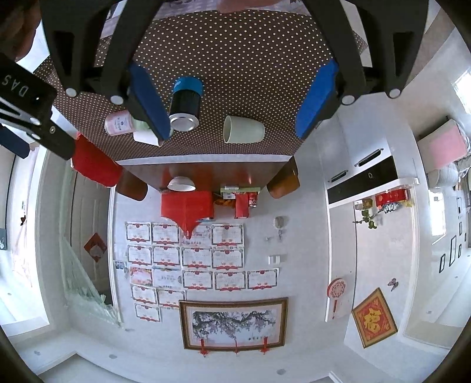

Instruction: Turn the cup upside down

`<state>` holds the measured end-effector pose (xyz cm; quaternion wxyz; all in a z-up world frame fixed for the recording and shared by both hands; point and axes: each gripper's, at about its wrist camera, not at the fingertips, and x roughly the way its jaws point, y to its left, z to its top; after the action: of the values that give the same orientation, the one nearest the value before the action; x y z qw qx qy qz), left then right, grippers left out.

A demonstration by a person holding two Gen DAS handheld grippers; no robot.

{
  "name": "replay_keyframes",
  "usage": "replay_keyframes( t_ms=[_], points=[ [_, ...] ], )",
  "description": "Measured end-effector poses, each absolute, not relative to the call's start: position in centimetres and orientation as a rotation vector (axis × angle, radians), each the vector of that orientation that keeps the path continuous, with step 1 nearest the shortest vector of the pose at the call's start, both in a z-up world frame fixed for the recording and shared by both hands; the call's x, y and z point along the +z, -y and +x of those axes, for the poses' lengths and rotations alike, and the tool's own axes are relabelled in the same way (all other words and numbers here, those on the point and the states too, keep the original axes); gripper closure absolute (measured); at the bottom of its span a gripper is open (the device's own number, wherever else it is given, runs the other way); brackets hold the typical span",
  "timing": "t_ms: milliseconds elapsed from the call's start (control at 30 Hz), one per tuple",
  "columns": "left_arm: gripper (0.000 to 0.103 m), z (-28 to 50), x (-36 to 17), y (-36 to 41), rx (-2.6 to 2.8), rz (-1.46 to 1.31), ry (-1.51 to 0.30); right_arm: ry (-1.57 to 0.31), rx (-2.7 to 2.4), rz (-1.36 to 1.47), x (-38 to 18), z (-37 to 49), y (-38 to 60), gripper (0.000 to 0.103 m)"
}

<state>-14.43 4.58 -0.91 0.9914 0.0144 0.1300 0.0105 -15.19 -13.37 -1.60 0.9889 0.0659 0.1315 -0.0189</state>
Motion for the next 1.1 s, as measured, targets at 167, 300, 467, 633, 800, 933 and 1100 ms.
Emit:
replay_keyframes(
  t_ms=[167, 300, 467, 633, 800, 933, 1100],
  points=[
    [0.017, -14.49, -0.85, -4.92, 0.021, 0.018, -0.263, -0.27, -0.038, 0.138, -1.7, -15.2, 13.21, 0.005],
    [0.017, -14.51, -0.85, -4.89, 0.021, 0.021, -0.262, -0.27, -0.032, 0.143, -1.69, -15.16, 13.21, 0.005],
    [0.017, -14.49, -0.88, -4.86, 0.024, 0.021, -0.262, -0.27, -0.029, 0.145, -1.77, -15.14, 13.12, 0.005],
    [0.017, -14.48, -0.8, -4.91, 0.026, 0.021, -0.262, -0.271, -0.029, 0.145, -1.77, -15.22, 13.04, 0.005],
    [0.017, -14.56, -0.75, -5.12, 0.024, 0.02, -0.261, -0.27, -0.031, 0.145, -1.74, -15.16, 13.06, 0.005],
    [0.017, -14.55, -0.77, -5.07, 0.023, 0.02, -0.262, -0.27, -0.029, 0.145, -1.78, -15.21, 13.04, 0.005],
    [0.017, -14.57, -0.7, -5.15, 0.024, 0.02, -0.262, -0.271, -0.03, 0.145, -1.78, -15.17, 13.06, 0.005]
  ],
)
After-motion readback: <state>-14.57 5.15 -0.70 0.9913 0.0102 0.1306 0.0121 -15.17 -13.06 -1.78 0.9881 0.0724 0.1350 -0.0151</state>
